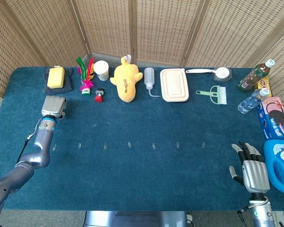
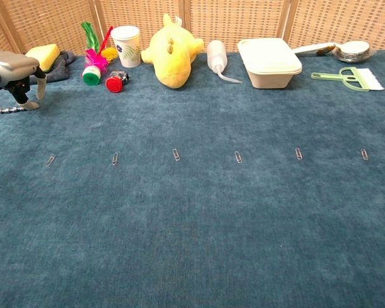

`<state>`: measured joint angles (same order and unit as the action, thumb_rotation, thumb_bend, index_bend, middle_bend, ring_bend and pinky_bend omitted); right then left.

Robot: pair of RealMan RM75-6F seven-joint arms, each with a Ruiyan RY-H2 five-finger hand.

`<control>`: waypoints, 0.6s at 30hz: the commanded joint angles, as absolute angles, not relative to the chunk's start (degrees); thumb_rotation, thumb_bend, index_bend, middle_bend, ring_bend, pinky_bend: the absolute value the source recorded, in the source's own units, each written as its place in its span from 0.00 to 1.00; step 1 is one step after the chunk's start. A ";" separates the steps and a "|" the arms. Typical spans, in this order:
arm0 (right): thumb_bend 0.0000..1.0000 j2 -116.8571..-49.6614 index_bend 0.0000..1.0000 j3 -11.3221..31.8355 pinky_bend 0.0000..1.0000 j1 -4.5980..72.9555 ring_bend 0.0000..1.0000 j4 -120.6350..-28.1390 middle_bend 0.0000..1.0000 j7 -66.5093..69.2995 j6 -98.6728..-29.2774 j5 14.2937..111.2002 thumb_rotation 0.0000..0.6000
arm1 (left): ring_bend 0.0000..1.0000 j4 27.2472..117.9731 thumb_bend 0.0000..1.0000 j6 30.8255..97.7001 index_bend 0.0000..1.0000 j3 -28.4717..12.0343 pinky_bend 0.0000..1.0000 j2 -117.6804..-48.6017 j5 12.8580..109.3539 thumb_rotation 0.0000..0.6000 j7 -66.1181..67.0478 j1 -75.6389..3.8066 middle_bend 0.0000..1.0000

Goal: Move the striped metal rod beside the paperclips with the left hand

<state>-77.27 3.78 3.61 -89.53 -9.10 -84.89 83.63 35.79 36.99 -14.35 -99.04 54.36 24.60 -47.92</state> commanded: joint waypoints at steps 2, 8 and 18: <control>0.39 -77.34 0.17 3.79 0.14 3.63 0.10 -89.43 0.13 -9.03 -84.85 83.60 1.00 | 0.82 36.24 0.56 36.54 0.49 -14.51 0.72 -98.87 53.85 1.00 24.81 -47.91 0.94; 0.39 -77.45 0.17 3.69 0.14 3.58 0.10 -89.17 0.13 -8.76 -84.75 83.53 1.00 | 0.82 37.67 0.56 36.39 0.48 -14.36 0.72 -97.96 53.12 1.00 25.63 -47.49 0.93; 0.39 -77.40 0.17 3.54 0.14 3.27 0.10 -89.09 0.13 -8.56 -85.05 83.54 1.00 | 0.82 38.25 0.56 35.91 0.49 -14.43 0.72 -97.67 50.68 1.00 27.76 -47.42 0.93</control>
<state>-77.40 3.55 3.27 -89.09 -8.57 -85.05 83.54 38.26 35.96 -14.41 -97.65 50.74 27.70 -47.39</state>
